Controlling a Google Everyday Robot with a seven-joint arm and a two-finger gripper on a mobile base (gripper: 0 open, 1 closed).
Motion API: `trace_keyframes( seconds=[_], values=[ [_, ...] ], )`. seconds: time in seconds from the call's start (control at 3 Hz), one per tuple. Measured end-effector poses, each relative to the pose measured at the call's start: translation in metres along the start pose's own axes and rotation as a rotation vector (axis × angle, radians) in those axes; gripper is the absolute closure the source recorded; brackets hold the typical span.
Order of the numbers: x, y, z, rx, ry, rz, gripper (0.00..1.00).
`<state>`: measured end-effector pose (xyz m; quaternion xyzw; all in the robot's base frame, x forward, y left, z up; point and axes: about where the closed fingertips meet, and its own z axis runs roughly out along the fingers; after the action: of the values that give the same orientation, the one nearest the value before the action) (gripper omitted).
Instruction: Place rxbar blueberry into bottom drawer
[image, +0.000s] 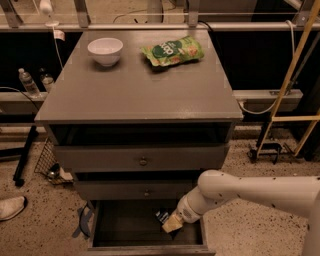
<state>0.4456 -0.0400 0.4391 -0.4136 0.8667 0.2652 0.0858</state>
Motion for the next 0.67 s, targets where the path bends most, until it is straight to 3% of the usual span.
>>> trace_keyframes(
  seconds=[0.33,0.67],
  values=[
    [0.0108,-0.0067,0.021,-0.031,-0.044,0.016,1.0],
    [0.0108,-0.0067,0.021,-0.031,-0.044,0.016,1.0]
  ],
)
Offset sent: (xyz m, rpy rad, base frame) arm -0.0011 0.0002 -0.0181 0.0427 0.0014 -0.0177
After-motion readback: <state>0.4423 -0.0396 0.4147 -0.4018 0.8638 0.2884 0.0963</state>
